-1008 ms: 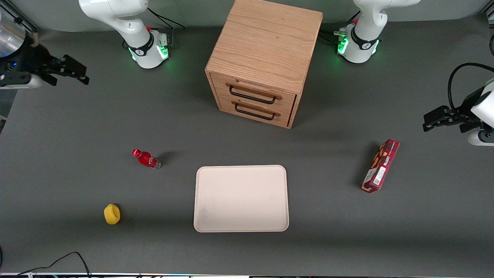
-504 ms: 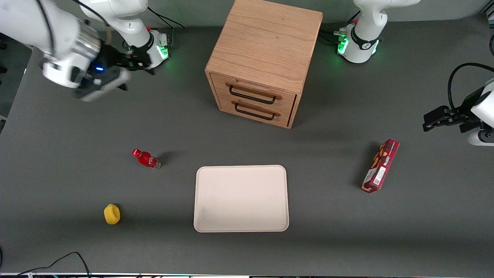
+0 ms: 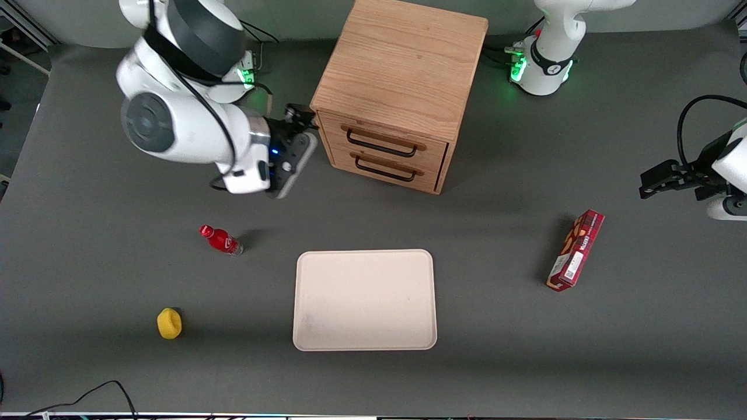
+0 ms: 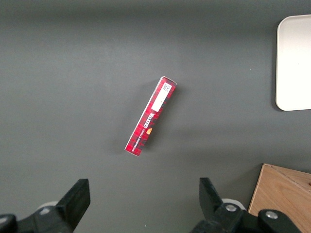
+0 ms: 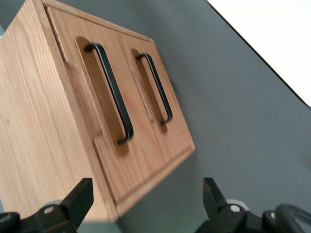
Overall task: Open upper drawer
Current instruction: 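Move the right gripper toward the upper drawer's black handle, then hook the right gripper fingers behind the upper drawer handle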
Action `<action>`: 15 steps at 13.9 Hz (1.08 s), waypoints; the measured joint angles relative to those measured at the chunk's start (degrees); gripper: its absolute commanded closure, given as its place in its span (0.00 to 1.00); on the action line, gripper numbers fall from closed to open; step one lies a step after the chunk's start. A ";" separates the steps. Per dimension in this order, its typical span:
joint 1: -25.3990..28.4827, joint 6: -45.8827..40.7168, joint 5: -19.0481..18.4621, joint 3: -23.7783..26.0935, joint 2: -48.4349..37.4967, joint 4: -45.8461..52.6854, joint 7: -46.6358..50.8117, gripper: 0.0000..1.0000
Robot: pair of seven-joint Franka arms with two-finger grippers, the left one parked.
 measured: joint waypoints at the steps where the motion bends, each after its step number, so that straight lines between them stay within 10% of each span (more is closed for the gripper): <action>1: 0.04 1.70 0.00 1.61 2.38 0.40 0.00 0.00; 15: 2.90 14.72 -6.94 10.83 16.44 0.85 2.50 0.00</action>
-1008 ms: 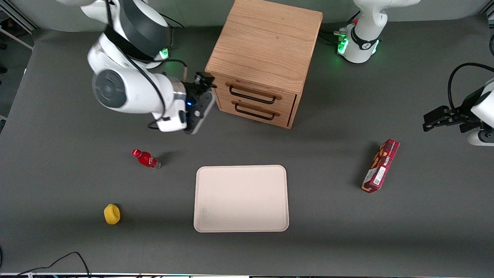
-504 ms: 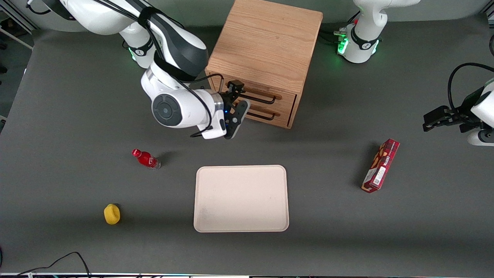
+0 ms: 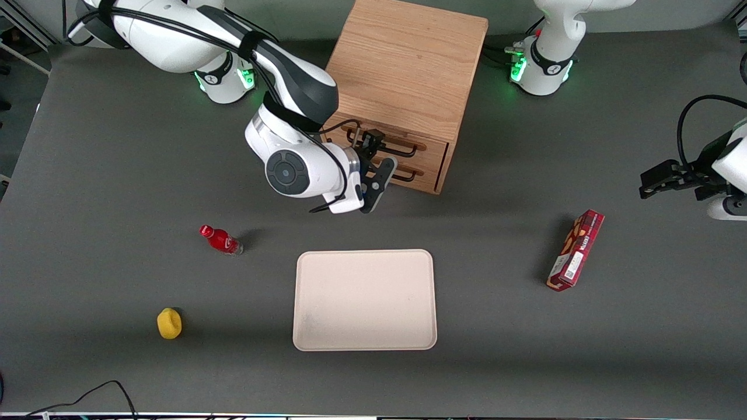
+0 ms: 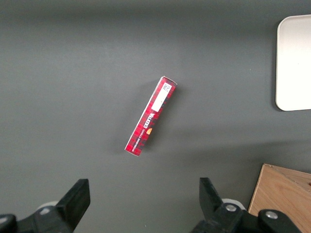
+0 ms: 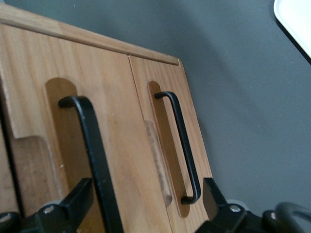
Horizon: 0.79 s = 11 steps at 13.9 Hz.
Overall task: Open upper drawer
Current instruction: 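Hook the right gripper fingers behind the upper drawer handle, then pull the upper drawer outward from the cabinet with the right gripper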
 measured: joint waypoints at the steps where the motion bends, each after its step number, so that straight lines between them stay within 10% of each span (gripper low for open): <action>1: 0.01 0.12 0.00 0.15 0.22 -0.06 0.04 0.00; 11: -0.34 0.78 -1.76 0.70 2.33 1.03 0.35 0.00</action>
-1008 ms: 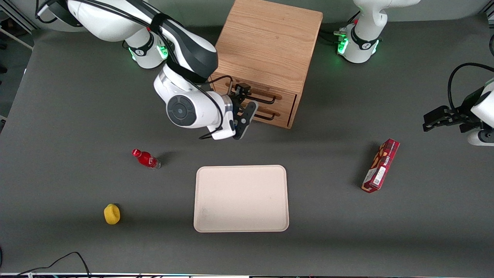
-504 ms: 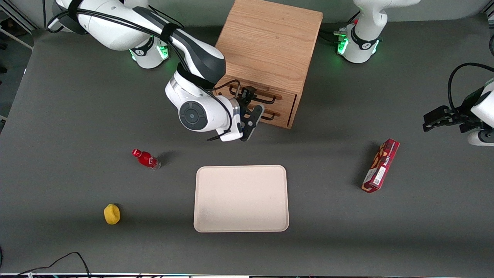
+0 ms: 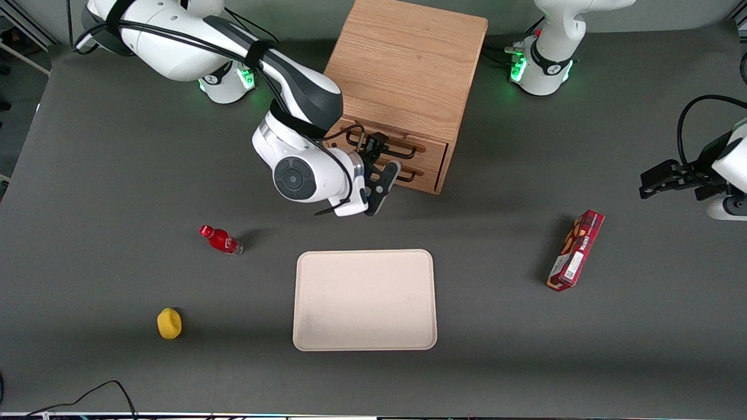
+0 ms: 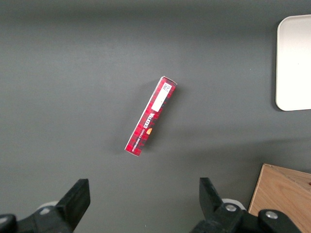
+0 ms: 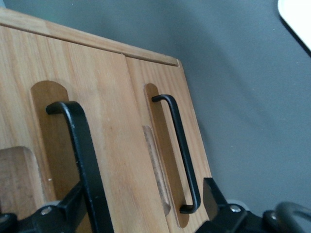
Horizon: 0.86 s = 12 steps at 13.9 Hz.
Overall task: Open upper drawer
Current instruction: 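Pull the upper drawer outward from the cabinet with the right gripper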
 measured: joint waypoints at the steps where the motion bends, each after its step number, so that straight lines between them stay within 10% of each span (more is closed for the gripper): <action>1: -0.15 0.39 -1.19 -0.65 0.56 1.00 0.04 0.00; 12: -1.35 -0.94 -3.00 -4.35 7.36 11.89 0.03 0.00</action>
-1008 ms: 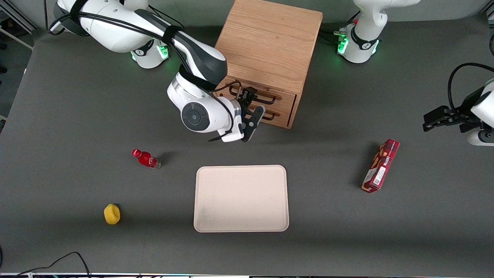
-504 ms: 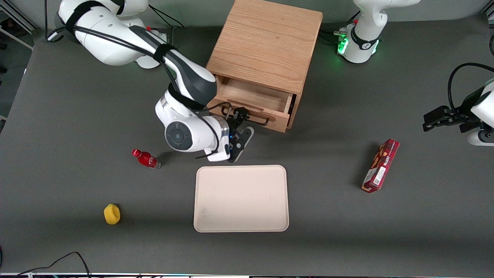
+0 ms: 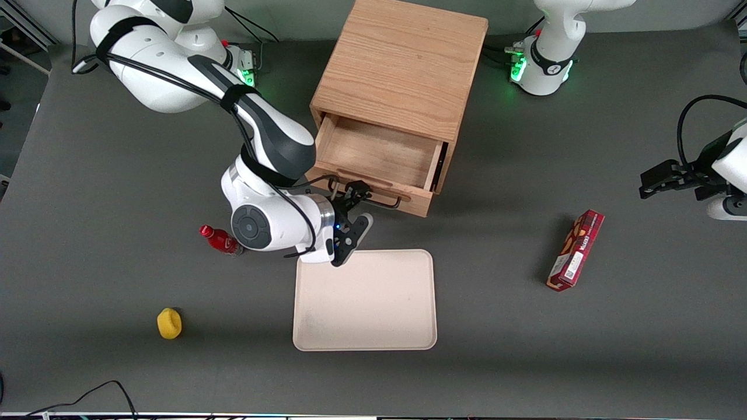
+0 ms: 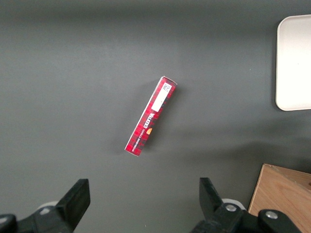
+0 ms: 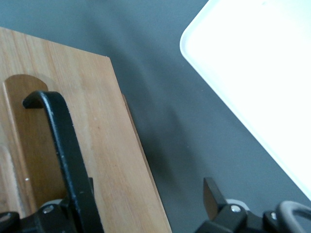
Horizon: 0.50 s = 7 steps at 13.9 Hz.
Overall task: Open upper drawer
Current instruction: 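Pull the upper drawer outward from the cabinet with the right gripper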
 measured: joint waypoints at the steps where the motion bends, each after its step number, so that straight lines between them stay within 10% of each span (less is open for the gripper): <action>1: 0.02 -0.17 0.00 -0.36 0.38 0.84 0.00 0.00; 7: 0.45 -4.52 -0.88 -1.14 1.75 4.86 0.00 0.00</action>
